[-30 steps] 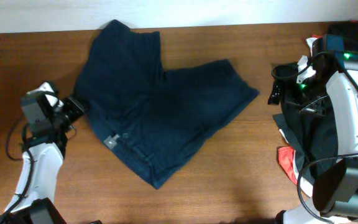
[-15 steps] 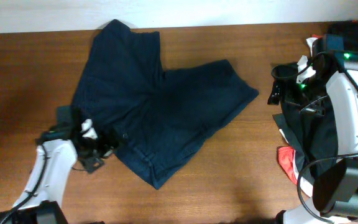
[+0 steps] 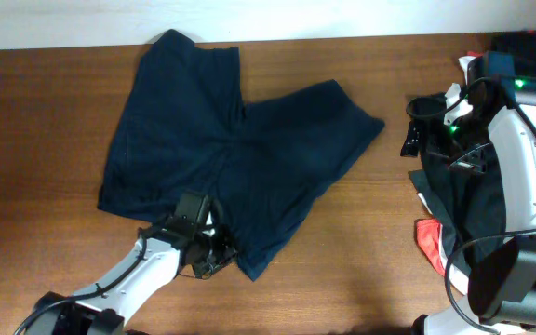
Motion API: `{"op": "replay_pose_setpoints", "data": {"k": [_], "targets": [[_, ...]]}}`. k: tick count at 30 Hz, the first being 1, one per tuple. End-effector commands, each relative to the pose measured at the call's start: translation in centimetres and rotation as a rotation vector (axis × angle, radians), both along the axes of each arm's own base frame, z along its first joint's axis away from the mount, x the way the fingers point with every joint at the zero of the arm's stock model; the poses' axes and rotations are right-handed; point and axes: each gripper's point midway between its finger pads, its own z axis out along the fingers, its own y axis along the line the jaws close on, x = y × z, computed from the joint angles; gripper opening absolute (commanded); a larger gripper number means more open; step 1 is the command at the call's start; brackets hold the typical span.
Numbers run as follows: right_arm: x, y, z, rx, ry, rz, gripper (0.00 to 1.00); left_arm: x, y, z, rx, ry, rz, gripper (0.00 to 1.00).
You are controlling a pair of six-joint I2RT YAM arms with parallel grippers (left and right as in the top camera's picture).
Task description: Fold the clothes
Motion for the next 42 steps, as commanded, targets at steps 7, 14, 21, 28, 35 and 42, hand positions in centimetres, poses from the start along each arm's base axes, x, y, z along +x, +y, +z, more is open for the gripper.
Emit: {"op": "replay_pose_setpoints", "data": {"k": [7, 14, 21, 28, 35, 42], "targets": [[-0.3, 0.3, 0.6, 0.018, -0.013, -0.009, 0.99, 1.6, 8.9, -0.5, 0.177, 0.037, 0.159, 0.01], [-2.3, 3.7, -2.0, 0.124, 0.092, 0.046, 0.99, 4.3, 20.5, 3.0, 0.285, -0.003, 0.383, 0.01], [-4.5, 12.1, -8.6, 0.346, 0.136, 0.135, 0.98, 2.6, 22.9, 3.6, 0.266, 0.064, 0.482, 0.01], [-5.5, 16.5, -13.8, 0.359, 0.11, 0.089, 0.82, 1.7, 22.0, 3.5, 0.26, 0.105, 0.451, 0.01], [-4.0, 18.2, -15.7, 0.298, 0.035, 0.017, 0.81, 1.6, 22.0, 3.5, 0.263, 0.099, 0.427, 0.01], [-0.4, 14.3, -15.9, 0.17, -0.097, -0.092, 0.04, 1.7, 22.0, 3.5, 0.265, 0.091, 0.41, 0.1]]}}
